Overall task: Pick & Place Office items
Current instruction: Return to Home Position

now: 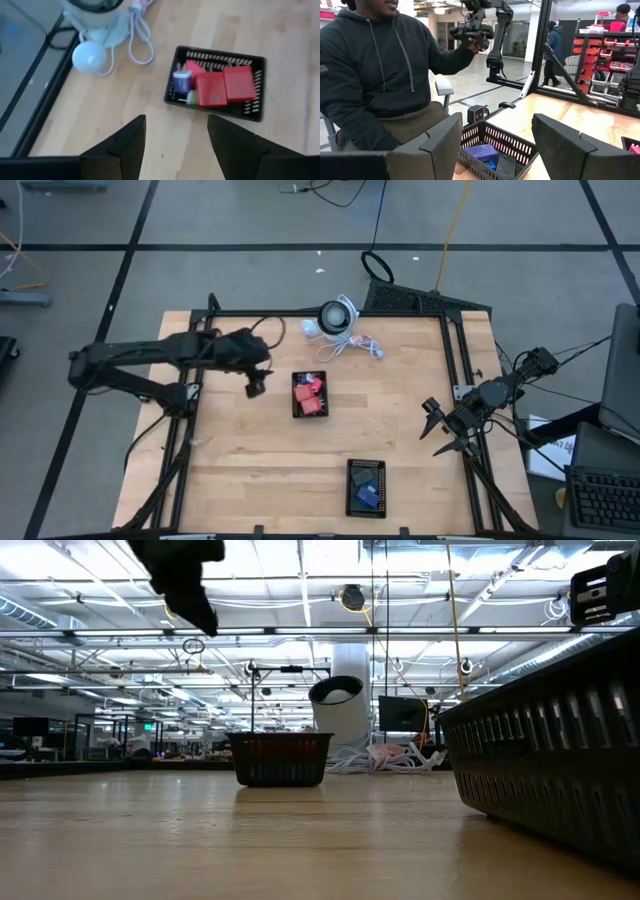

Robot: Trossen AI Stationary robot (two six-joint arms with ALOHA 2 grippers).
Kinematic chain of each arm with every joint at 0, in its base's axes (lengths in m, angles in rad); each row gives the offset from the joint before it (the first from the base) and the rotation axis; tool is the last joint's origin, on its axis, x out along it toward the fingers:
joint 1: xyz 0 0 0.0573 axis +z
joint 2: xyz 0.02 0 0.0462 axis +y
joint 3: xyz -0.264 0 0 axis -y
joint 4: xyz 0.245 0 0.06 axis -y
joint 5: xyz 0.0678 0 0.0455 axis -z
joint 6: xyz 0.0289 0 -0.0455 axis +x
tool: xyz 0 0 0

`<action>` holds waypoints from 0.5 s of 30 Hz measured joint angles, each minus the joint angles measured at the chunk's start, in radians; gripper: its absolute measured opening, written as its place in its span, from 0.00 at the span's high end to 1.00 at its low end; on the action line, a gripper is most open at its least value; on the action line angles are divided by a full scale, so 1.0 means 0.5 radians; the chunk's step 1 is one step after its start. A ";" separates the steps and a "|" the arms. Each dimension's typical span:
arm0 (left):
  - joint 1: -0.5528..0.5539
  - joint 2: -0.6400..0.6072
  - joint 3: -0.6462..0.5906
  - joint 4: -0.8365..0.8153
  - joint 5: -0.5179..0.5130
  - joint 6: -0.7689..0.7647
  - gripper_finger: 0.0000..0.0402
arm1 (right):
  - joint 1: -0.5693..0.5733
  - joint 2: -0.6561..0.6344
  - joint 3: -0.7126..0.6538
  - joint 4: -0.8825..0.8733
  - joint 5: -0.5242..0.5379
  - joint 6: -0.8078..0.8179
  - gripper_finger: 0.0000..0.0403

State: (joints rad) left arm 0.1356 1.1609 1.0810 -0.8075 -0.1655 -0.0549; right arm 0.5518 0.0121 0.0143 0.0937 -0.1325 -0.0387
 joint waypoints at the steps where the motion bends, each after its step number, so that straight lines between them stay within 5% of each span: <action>1: -0.019 -0.064 -0.036 0.022 0.011 0.011 0.48 | 0.000 0.001 0.000 0.000 0.000 0.000 0.42; 10: -0.142 -0.874 -0.958 1.233 0.385 0.105 0.52 | 0.000 0.000 0.000 0.001 0.001 0.000 0.43; 15: -0.140 -1.318 -1.318 1.395 0.395 -0.071 0.55 | 0.000 0.000 0.000 0.000 0.001 0.000 0.44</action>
State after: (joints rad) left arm 0.0656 0.5017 0.4220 -0.1099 0.0320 -0.0901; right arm 0.5517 0.0121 0.0143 0.0937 -0.1322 -0.0387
